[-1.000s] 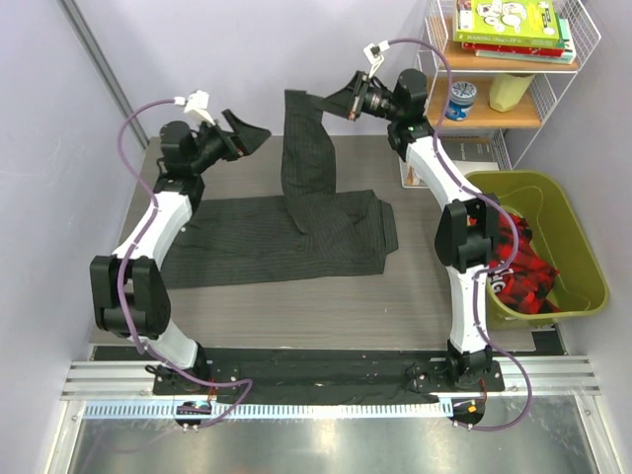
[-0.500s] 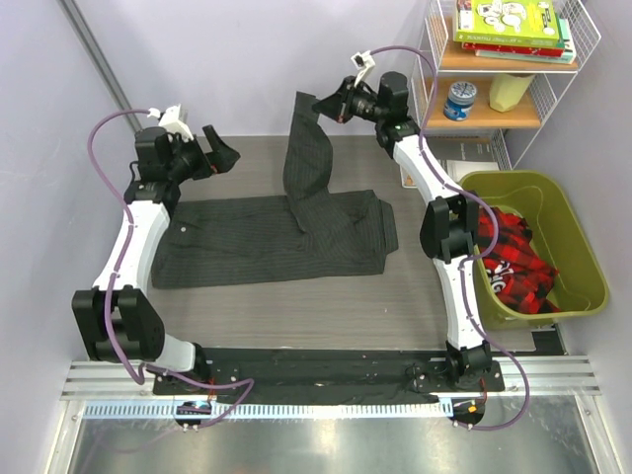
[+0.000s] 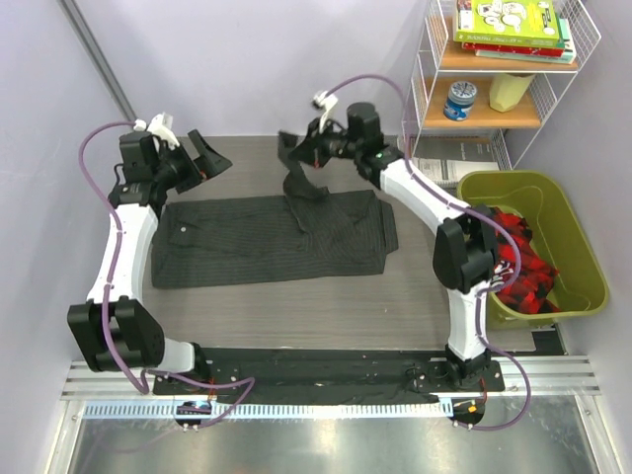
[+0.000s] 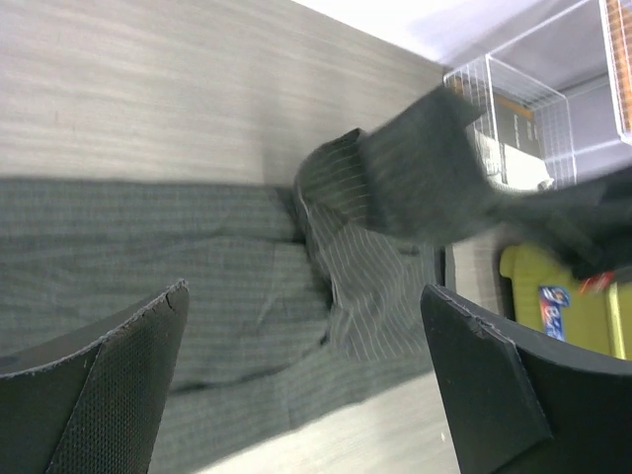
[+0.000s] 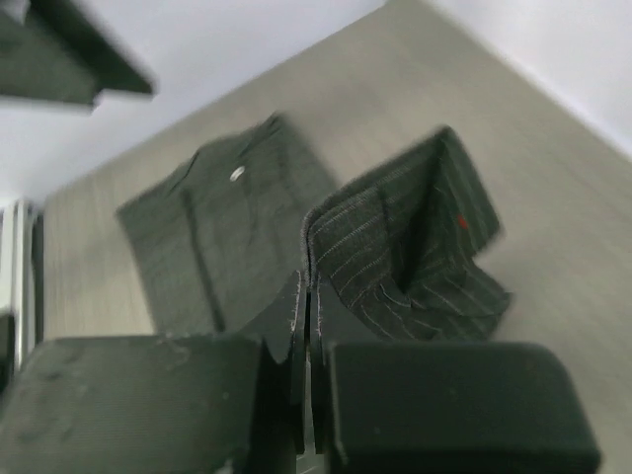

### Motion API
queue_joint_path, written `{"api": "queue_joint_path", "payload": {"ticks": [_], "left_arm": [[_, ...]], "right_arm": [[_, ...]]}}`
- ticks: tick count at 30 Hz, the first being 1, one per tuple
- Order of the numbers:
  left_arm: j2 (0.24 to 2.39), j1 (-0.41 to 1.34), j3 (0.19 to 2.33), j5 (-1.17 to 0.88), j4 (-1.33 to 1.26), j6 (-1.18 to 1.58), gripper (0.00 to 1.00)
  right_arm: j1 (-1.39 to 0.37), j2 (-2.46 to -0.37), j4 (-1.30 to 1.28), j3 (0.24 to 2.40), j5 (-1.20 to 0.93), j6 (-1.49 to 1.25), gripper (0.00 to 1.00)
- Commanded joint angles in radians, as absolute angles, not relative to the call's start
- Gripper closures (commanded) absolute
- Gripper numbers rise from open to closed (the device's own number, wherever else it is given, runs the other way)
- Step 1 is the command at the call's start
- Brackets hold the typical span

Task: Fold and stack the long sleeve shirts
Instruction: Fold the shirt

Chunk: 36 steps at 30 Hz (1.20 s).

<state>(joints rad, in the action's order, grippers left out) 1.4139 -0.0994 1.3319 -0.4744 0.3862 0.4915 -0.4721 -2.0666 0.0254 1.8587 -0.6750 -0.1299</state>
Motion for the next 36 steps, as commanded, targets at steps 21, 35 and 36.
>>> {"api": "queue_joint_path", "payload": {"ticks": [21, 35, 36], "left_arm": [[1.400, -0.170, 0.925, -0.646, 0.129, 0.914, 0.00], [1.523, -0.109, 0.920, -0.643, 0.077, 1.080, 0.00], [1.531, -0.101, 0.920, -0.640, 0.071, 1.088, 0.01]], "right_arm": [[-0.724, -2.089, 0.031, 1.690, -0.457, 0.057, 0.99], [-0.819, -2.082, 0.006, 1.689, -0.439, 0.167, 0.99], [-0.825, -2.082, 0.006, 1.686, -0.436, 0.181, 0.99]]}}
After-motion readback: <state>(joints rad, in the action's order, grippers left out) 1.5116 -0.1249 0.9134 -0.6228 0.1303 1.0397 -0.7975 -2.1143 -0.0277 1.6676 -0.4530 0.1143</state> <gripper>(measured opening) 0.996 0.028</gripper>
